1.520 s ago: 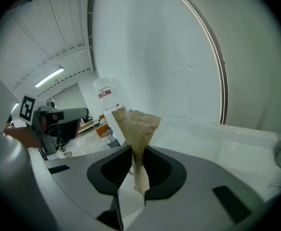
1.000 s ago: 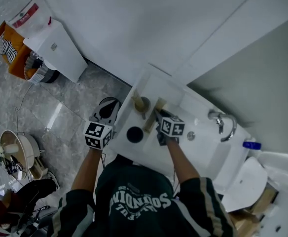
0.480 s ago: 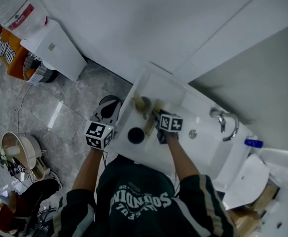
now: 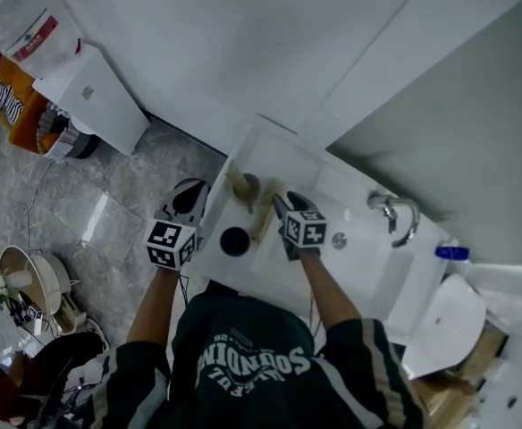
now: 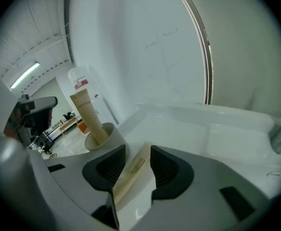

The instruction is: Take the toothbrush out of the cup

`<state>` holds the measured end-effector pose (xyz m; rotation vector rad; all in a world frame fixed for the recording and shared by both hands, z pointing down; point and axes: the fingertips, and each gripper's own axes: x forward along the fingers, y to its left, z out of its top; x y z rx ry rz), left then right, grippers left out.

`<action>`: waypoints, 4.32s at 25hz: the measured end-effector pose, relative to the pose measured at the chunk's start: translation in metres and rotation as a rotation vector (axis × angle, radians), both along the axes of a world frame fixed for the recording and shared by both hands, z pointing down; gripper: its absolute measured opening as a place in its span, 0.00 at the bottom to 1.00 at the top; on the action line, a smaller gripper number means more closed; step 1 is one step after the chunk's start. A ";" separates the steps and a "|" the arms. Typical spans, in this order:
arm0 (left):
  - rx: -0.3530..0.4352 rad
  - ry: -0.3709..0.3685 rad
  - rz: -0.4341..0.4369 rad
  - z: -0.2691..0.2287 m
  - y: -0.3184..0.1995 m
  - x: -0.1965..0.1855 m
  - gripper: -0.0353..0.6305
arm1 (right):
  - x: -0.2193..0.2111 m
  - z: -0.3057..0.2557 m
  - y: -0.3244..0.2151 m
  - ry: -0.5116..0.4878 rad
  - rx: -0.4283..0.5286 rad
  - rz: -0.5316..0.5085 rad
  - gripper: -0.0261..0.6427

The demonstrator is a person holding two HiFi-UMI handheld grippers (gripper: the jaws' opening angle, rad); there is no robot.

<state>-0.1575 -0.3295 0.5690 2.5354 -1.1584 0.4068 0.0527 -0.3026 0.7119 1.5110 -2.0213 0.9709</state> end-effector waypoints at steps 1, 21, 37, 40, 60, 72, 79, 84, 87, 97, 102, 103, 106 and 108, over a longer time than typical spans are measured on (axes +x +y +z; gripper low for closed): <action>0.004 0.000 0.003 -0.002 0.002 0.002 0.05 | -0.001 -0.009 0.000 -0.014 0.025 -0.007 0.27; 0.095 0.013 0.074 -0.038 0.018 0.059 0.05 | 0.013 -0.174 0.025 -0.046 0.529 -0.071 0.04; 0.075 0.015 -0.040 -0.031 0.022 0.006 0.05 | -0.071 -0.147 0.000 -0.055 0.504 -0.273 0.12; 0.068 0.018 -0.052 -0.029 0.024 -0.001 0.05 | -0.083 -0.128 -0.003 -0.041 0.451 -0.306 0.26; 0.029 0.009 -0.105 -0.013 0.030 -0.042 0.05 | -0.132 -0.044 -0.057 0.139 0.227 -0.442 0.35; 0.044 0.008 -0.103 -0.022 0.023 -0.046 0.05 | -0.121 -0.084 -0.047 0.090 0.279 -0.438 0.17; 0.078 0.002 -0.074 -0.038 0.027 -0.024 0.05 | -0.100 -0.140 -0.038 0.027 0.406 -0.415 0.16; 0.101 0.004 -0.047 -0.048 0.038 -0.001 0.05 | -0.079 -0.173 -0.022 0.021 0.478 -0.385 0.15; 0.117 0.008 -0.025 -0.055 0.047 0.019 0.05 | -0.056 -0.185 -0.010 0.028 0.509 -0.347 0.15; 0.137 0.014 0.046 -0.064 0.084 0.092 0.05 | 0.045 -0.200 0.044 0.034 0.555 -0.175 0.12; 0.136 0.019 0.082 -0.062 0.104 0.130 0.05 | 0.086 -0.196 0.080 0.046 0.558 -0.110 0.12; 0.135 0.021 0.088 -0.062 0.108 0.138 0.05 | 0.093 -0.195 0.086 0.051 0.559 -0.103 0.12; 0.135 0.026 0.101 -0.061 0.120 0.156 0.05 | 0.109 -0.192 0.103 0.068 0.556 -0.094 0.11; 0.136 0.024 0.105 -0.060 0.128 0.166 0.05 | 0.117 -0.190 0.112 0.077 0.554 -0.095 0.11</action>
